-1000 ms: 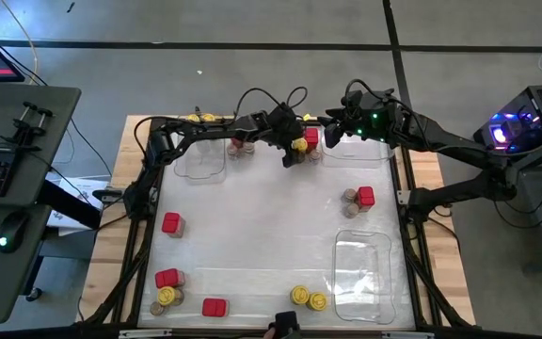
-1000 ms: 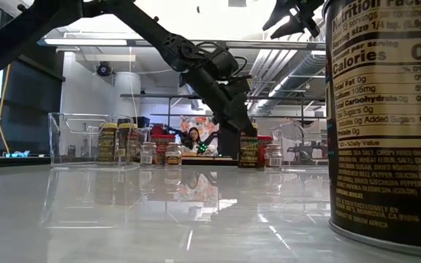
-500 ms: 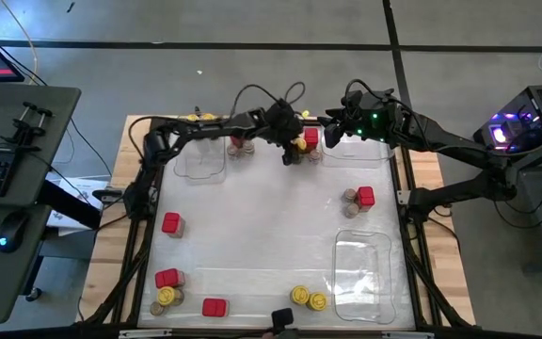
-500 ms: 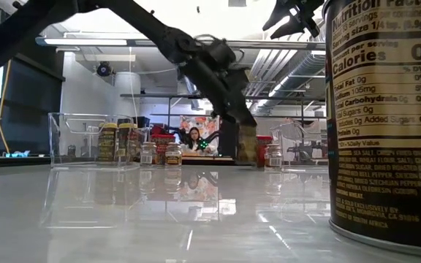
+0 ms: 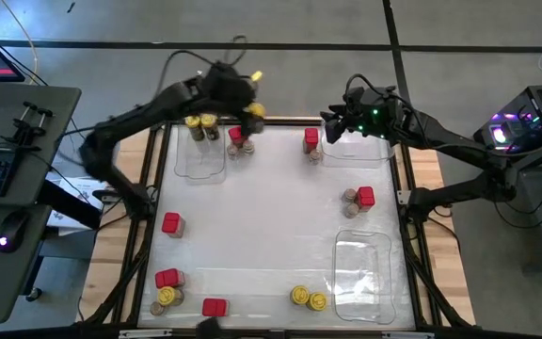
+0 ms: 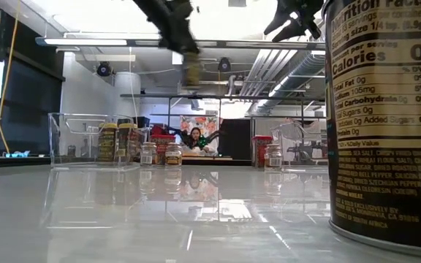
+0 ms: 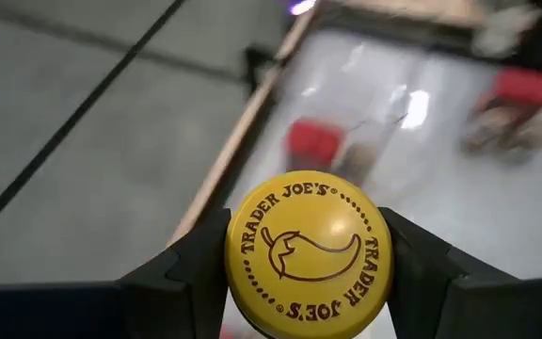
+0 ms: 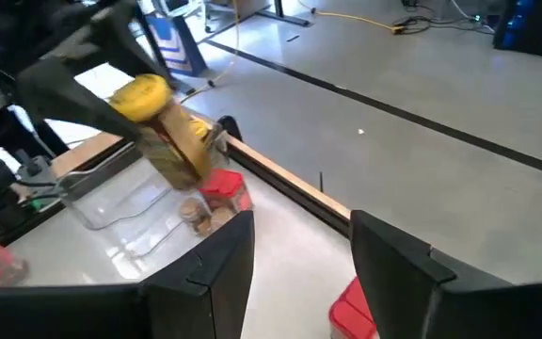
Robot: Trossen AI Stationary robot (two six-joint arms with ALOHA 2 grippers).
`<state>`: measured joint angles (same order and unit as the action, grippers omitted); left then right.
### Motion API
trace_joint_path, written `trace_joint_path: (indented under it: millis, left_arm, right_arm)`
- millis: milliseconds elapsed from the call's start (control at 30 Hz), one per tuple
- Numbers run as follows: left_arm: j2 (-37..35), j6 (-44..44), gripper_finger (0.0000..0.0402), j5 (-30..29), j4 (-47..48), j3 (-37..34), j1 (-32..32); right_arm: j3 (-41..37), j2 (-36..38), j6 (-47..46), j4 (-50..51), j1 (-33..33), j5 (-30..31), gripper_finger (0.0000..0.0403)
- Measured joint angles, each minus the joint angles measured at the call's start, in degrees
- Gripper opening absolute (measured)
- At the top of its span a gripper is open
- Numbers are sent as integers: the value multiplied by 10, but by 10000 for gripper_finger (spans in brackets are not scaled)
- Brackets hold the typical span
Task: Sort spices by type
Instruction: Put the yellow seasoning bottle into the top left transparent bin
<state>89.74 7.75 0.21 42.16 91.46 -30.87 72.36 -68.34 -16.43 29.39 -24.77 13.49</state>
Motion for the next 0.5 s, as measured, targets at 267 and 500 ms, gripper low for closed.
trace_joint_path:
  millis: [267,500]
  left_arm:
    - [-207,-175,188,-134,-17,-273,-26]
    - [-288,-333,188,-255,-44,-394,-59]
  right_arm:
    - [0,0,0,0,-35,-26,172]
    - [0,-1,-3,-1,-41,-36,172]
